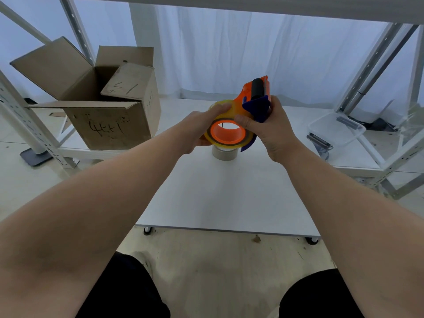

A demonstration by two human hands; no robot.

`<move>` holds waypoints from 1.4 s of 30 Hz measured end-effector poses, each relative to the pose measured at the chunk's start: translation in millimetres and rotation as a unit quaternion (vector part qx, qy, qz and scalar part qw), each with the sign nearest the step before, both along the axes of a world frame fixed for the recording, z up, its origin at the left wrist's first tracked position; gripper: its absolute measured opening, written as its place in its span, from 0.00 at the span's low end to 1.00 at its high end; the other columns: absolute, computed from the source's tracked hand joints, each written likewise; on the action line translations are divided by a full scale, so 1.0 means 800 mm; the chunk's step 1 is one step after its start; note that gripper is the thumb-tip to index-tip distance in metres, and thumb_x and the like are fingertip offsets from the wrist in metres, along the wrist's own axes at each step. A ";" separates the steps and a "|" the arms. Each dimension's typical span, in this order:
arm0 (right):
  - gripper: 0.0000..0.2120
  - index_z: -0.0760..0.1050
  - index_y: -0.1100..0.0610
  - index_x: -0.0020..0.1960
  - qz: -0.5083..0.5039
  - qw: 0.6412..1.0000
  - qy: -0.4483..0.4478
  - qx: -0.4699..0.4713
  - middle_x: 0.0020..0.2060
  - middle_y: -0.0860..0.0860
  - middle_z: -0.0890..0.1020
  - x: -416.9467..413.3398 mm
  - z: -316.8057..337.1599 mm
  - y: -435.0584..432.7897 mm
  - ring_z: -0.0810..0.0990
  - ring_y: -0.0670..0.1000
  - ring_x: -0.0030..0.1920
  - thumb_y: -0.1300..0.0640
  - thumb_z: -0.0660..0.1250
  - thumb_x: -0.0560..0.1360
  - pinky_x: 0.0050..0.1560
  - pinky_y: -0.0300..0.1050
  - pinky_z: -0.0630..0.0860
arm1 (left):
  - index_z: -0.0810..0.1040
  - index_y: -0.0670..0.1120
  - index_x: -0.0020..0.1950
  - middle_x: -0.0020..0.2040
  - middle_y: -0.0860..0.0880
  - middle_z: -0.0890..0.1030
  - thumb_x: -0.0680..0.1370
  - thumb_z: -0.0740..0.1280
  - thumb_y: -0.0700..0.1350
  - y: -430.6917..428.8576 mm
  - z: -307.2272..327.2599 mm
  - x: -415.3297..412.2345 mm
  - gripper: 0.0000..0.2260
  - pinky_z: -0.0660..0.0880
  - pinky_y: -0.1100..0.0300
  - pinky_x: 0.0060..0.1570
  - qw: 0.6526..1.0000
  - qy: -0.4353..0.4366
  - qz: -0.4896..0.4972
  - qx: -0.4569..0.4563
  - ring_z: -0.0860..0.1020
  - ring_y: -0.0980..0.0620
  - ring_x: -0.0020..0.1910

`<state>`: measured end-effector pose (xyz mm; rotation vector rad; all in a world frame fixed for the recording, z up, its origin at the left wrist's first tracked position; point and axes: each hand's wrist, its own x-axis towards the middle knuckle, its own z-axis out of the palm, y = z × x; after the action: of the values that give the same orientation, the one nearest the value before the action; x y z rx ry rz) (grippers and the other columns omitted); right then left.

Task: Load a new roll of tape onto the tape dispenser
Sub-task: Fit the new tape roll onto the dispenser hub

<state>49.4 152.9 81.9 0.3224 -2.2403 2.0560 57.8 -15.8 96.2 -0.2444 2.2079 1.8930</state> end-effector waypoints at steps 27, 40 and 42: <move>0.27 0.66 0.54 0.57 -0.010 0.999 0.021 0.030 0.48 0.44 0.76 0.001 -0.006 -0.002 0.78 0.43 0.47 0.61 0.78 0.65 0.45 0.38 0.80 | 0.72 0.47 0.59 0.51 0.48 0.80 0.71 0.64 0.66 0.008 -0.001 -0.004 0.27 0.78 0.56 0.49 0.998 -0.009 0.023 -0.058 0.80 0.49 0.48; 0.41 0.68 0.54 0.64 0.002 0.998 -0.021 -0.067 0.61 0.56 0.78 0.000 0.001 0.006 0.80 0.57 0.59 0.49 0.82 0.56 0.57 0.58 0.79 | 0.73 0.48 0.48 0.45 0.47 0.81 0.77 0.59 0.60 0.004 0.006 0.001 0.16 0.79 0.58 0.42 0.998 -0.005 0.033 0.062 0.81 0.50 0.43; 0.35 0.67 0.53 0.62 0.001 0.999 -0.015 -0.037 0.60 0.55 0.78 0.000 -0.003 0.007 0.79 0.57 0.59 0.53 0.79 0.60 0.57 0.56 0.80 | 0.72 0.47 0.52 0.45 0.47 0.80 0.77 0.59 0.61 0.006 0.003 0.000 0.18 0.79 0.58 0.43 0.999 -0.010 0.028 0.034 0.80 0.50 0.43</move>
<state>49.4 158.3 79.8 0.2888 -2.1746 2.1525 57.7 -11.1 98.8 -0.3165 2.1412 1.9805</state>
